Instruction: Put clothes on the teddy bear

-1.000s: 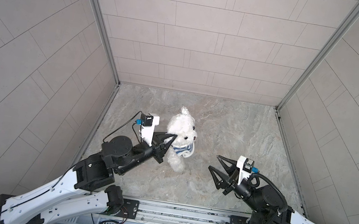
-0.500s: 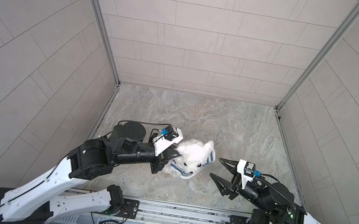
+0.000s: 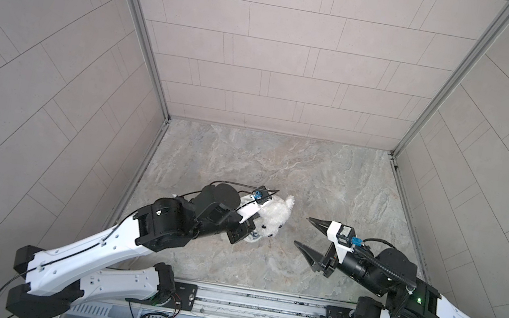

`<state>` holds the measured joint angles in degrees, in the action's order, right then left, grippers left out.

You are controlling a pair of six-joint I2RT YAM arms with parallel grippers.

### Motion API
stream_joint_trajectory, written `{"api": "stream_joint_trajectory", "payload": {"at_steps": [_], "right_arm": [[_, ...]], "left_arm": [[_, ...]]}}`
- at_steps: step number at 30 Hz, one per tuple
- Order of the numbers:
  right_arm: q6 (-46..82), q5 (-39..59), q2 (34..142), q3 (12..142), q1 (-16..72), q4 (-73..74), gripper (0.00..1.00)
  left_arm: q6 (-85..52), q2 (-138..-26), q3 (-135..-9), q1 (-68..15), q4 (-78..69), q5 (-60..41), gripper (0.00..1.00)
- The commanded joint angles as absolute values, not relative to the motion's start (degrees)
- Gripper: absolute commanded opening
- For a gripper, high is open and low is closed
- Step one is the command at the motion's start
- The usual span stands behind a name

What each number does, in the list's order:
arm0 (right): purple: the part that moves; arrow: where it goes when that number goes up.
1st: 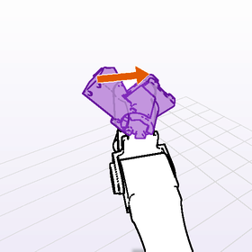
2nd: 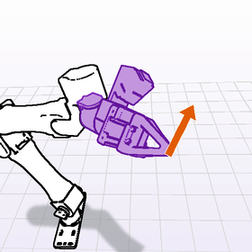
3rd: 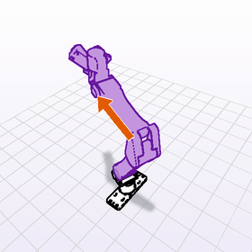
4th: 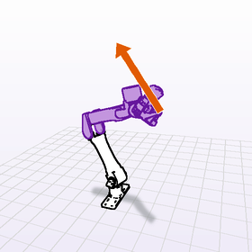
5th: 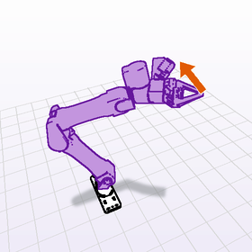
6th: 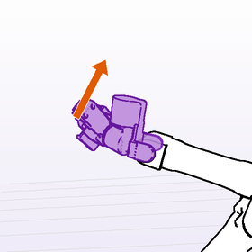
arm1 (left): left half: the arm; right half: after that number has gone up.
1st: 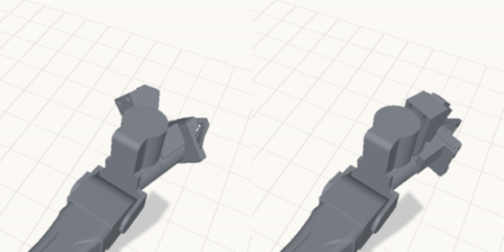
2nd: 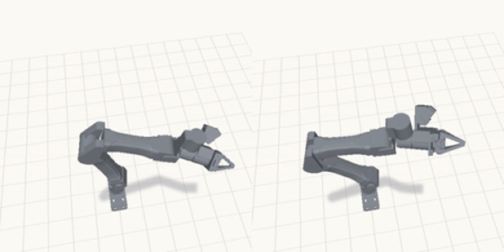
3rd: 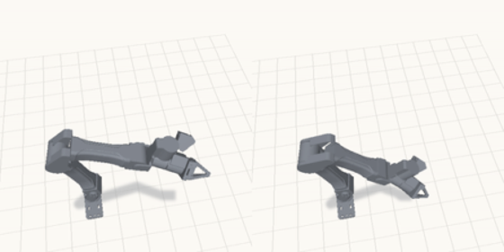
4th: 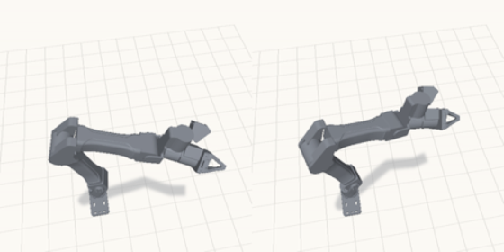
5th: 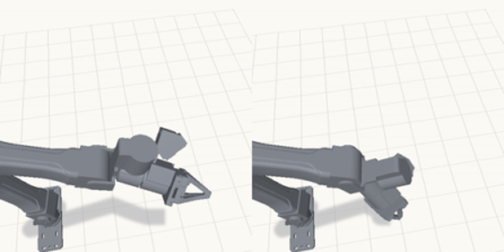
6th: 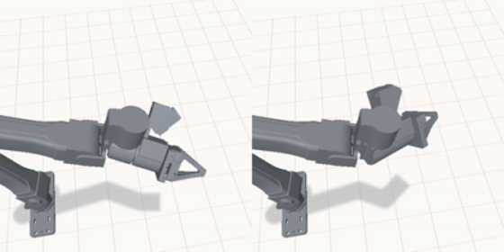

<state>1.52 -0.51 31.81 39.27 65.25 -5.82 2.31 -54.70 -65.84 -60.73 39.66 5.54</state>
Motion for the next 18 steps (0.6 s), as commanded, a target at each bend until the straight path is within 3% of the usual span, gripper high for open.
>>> {"api": "stream_joint_trajectory", "payload": {"at_steps": [1, 4, 8, 11, 14, 18], "right_arm": [[1.8, -6.2, 32.7, 39.2, 65.3, -5.4, 0.70], [10.0, -13.7, 29.6, 33.7, 65.3, -2.2, 0.71], [13.2, -8.9, 25.4, 27.6, 65.3, -2.9, 0.71], [17.9, -11.8, 24.0, 25.9, 65.2, -5.6, 0.71], [30.9, -20.9, 21.7, 23.7, 63.3, -9.8, 0.73], [44.3, -19.2, 19.3, 18.6, 60.7, -10.3, 0.73]], "left_arm": [[-2.2, -54.9, -61.5, -61.5, 32.0, 12.5, 0.00], [-6.8, -55.9, -55.0, -62.1, 25.0, 9.5, 0.00], [-10.6, -58.7, -48.8, -63.6, 17.8, 8.3, 0.00], [-12.0, -60.4, -44.7, -65.4, 10.3, 6.3, 0.00], [-12.2, -63.6, -40.7, -67.4, 3.1, 5.2, 0.02], [-15.6, -68.9, -37.8, -67.9, -3.9, 2.2, 0.09]]}}
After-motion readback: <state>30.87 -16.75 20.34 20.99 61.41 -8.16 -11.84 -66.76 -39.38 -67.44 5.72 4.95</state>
